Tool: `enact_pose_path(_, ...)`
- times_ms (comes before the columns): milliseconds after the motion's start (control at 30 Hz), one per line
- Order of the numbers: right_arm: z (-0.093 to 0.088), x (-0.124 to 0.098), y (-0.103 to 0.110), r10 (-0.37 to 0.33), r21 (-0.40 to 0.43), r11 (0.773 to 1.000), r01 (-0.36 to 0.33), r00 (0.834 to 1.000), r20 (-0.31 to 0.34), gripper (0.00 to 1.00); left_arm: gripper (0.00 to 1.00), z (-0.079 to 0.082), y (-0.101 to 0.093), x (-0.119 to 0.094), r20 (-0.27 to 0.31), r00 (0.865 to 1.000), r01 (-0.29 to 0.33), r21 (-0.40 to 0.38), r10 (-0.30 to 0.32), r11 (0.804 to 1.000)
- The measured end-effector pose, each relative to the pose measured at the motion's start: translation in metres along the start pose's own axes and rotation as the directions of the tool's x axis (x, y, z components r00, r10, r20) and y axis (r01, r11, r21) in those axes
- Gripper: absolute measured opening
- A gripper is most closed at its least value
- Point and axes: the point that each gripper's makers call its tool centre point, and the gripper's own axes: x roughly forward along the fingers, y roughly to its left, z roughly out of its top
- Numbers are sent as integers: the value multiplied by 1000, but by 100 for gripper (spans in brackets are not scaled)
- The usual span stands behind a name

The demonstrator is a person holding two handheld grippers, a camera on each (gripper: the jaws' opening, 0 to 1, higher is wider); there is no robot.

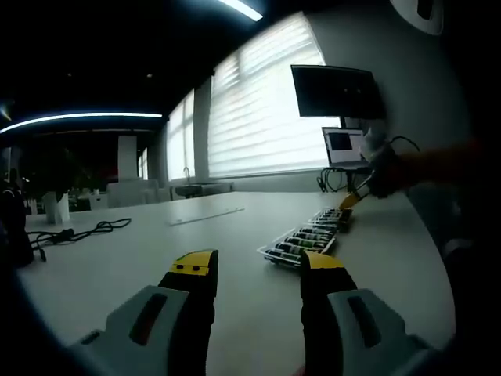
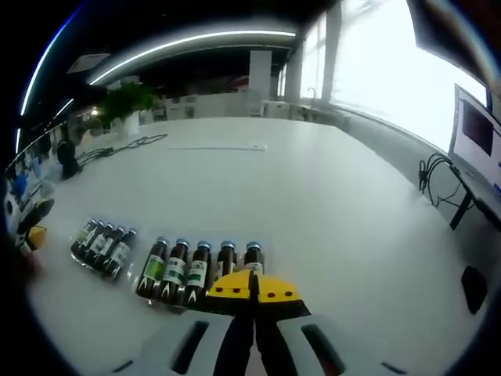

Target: Grip medicine bottles put into box

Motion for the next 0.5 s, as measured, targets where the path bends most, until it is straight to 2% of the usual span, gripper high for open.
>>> enact_pose_path(133, 0, 0, -1, 12, 27, 1000, -12, 1000, -17, 0, 35, 0, 0, 0, 1, 1000, -1, 0, 1, 1000)
enact_pose_path(200, -2, 1, -3, -1, 8, 1000, 1, 1000, -27, 0, 35, 1, 0, 0, 3, 1000, 1, 0, -1, 1000)
enact_pose_path(367, -1, 1, -4, 12, 30, 999, -11, 1000, -20, 0, 35, 1, -1, 0, 4, 1000, 4, 0, -4, 1000)
enact_pose_path(500, 1, -1, -2, -15, -8, 1000, 15, 1000, 0, 0, 35, 1, -2, 0, 3, 1000, 7, 0, -7, 1000)
